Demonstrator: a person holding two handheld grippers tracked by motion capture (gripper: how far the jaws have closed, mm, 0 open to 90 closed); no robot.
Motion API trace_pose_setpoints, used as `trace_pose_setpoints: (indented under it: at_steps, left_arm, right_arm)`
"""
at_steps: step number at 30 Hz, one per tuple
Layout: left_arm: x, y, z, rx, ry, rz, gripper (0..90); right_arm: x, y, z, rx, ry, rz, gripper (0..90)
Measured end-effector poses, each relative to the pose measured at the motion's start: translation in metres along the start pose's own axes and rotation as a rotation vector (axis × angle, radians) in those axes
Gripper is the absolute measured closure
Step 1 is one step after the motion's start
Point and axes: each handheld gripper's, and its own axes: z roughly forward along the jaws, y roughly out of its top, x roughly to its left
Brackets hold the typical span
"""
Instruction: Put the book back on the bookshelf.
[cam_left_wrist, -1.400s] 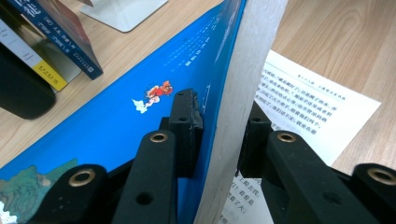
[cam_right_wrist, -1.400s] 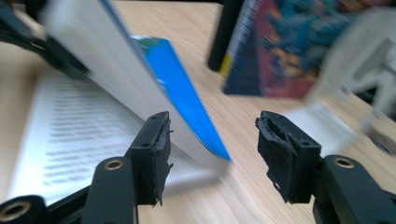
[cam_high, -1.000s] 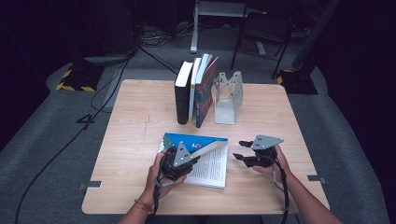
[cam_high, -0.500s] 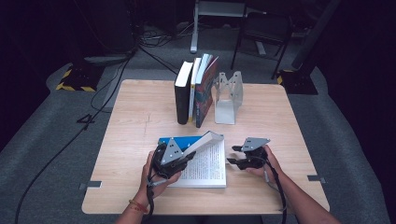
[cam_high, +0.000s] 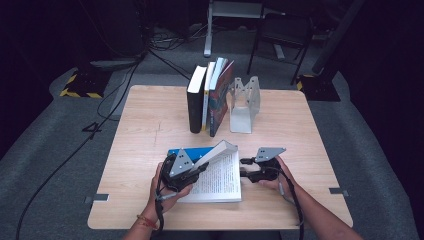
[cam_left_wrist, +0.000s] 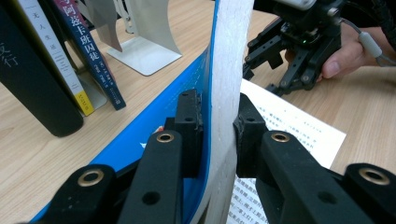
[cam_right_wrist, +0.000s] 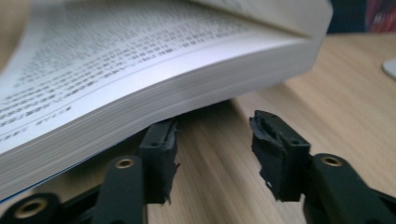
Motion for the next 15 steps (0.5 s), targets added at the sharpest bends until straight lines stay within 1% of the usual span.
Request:
trace_pose_setpoints:
  at_steps: [1,2,3,8,9,10,11,12,14,15]
  left_arm:
    - [0.001,0.0,-0.001,-0.005,-0.002,-0.006,76.1]
    - [0.001,0.0,-0.001,-0.005,-0.002,-0.006,76.0]
    - [0.002,-0.001,-0.003,-0.011,-0.009,-0.014,76.0]
    - [0.0,-0.008,-0.015,-0.043,-0.038,-0.078,74.5]
    - [0.0,-0.008,-0.015,-0.043,-0.038,-0.078,74.0]
    - [-0.001,-0.01,-0.017,-0.049,-0.036,-0.09,74.0]
    - [-0.002,-0.012,-0.02,-0.06,-0.033,-0.102,73.2]
    - [-0.003,-0.014,-0.023,-0.066,-0.027,-0.103,73.2]
    - [-0.006,-0.02,-0.03,-0.079,-0.018,-0.111,72.3]
    - [-0.008,-0.022,-0.032,-0.072,-0.016,-0.1,72.2]
  right_arm:
    - [0.001,0.002,-0.002,-0.021,0.003,0.005,52.7]
    - [0.001,0.002,-0.002,-0.021,0.003,0.005,52.7]
    - [0.002,0.004,-0.003,-0.033,0.002,0.0,53.2]
    - [0.006,0.019,-0.012,-0.12,0.021,0.022,54.0]
    - [0.006,0.019,-0.012,-0.12,0.021,0.022,54.0]
    - [0.007,0.022,-0.013,-0.133,0.02,0.02,54.0]
    - [0.011,0.03,-0.015,-0.151,0.01,0.007,54.0]
    - [0.011,0.03,-0.015,-0.151,0.01,0.007,54.0]
    - [0.015,0.039,-0.017,-0.172,0.005,-0.004,54.0]
    - [0.017,0.044,-0.018,-0.178,0.002,-0.014,54.1]
